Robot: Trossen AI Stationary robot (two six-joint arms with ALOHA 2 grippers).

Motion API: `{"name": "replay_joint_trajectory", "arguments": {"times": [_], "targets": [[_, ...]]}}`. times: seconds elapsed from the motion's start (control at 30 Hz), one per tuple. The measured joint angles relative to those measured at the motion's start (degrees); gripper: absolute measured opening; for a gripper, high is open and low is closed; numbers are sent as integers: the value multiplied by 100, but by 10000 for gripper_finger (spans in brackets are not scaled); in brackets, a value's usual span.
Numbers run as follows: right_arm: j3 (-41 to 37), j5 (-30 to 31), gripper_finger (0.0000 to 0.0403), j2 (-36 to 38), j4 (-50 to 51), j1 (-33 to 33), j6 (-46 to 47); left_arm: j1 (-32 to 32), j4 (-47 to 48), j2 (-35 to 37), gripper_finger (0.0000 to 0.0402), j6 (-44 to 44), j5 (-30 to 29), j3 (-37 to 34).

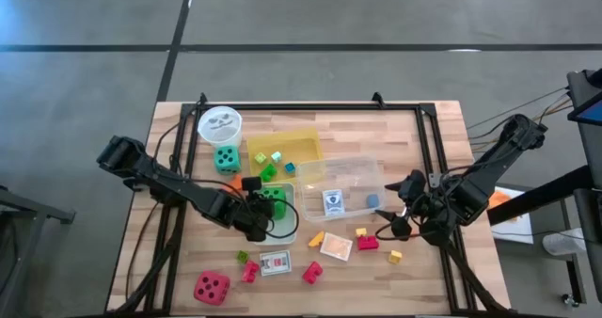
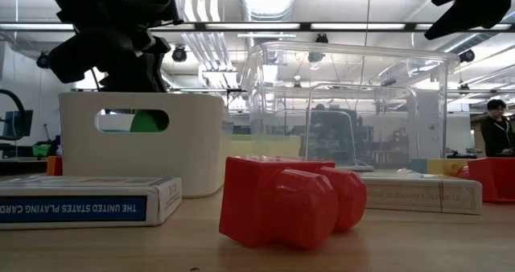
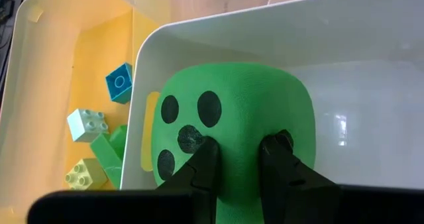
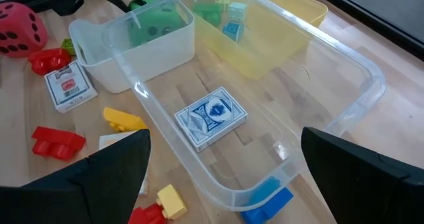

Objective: Pick & Place Toys
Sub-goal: Put the green dice into the white bin

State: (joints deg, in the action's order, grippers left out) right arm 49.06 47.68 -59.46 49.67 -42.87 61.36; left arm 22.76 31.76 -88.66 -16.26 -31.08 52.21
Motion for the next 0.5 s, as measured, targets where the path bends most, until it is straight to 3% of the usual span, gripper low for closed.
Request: {"name": "replay_joint_trajectory", "arguments": {"times": [0.13,0.33,0.5], "targets": [[-16,-9,380,0,-65,0,-7,-4,-28,0,69,-21,-6,0],[-16,-11,380,0,-70,0,-7,-2,-55,-4,173,-22,-43,0],[-16,-13,380,0,-72,0,-7,-4,-44,-7,230,-21,8,45]]}}
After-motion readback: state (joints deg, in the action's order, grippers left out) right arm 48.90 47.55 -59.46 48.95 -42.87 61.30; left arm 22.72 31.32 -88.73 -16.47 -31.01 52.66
